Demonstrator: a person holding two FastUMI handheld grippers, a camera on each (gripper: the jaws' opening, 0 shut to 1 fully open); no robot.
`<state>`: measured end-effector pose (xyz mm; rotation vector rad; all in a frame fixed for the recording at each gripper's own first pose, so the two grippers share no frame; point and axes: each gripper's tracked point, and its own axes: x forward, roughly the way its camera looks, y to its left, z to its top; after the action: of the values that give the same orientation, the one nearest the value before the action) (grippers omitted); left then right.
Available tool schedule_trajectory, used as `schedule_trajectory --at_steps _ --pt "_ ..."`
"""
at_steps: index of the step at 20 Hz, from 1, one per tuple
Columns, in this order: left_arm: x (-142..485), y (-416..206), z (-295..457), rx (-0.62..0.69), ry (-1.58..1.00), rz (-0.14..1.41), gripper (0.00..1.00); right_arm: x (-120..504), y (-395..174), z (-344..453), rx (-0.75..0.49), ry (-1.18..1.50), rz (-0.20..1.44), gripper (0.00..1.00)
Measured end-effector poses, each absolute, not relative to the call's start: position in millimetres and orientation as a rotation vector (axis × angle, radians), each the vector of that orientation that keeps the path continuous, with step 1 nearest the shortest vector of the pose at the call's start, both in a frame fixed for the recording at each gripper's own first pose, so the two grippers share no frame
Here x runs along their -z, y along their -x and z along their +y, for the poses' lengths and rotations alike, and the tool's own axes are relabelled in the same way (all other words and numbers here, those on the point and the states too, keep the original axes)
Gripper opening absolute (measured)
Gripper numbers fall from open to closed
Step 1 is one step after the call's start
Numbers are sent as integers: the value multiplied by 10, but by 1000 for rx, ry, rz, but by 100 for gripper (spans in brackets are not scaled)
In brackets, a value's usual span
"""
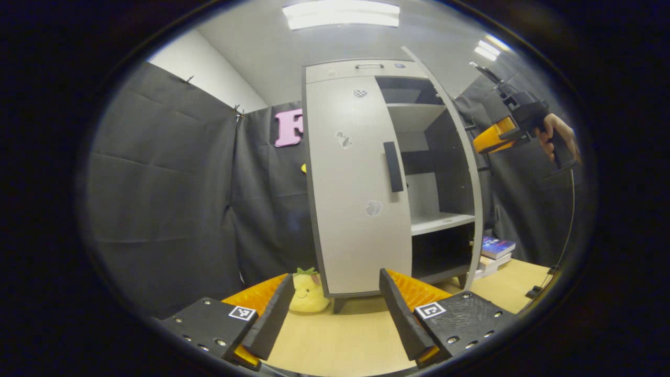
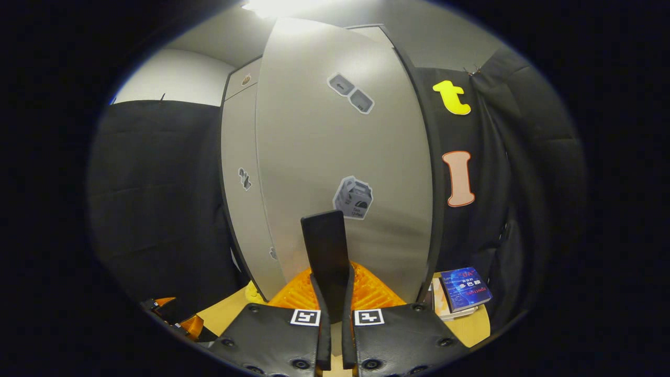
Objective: Open the right door of the double-door shoe cabinet with the right hand, and open the left door with the left hand.
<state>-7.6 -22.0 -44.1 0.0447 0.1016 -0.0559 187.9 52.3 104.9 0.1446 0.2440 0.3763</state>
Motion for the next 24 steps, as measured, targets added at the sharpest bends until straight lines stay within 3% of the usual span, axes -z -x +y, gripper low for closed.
schedule_trajectory --at_steps 16,24 --pt "473 -32 -812 156 -41 112 96 -1048 -1809 185 -322 -148 248 6" --pt "456 -14 -959 179 -45 118 94 -1052 -1827 -488 -124 -77 217 12"
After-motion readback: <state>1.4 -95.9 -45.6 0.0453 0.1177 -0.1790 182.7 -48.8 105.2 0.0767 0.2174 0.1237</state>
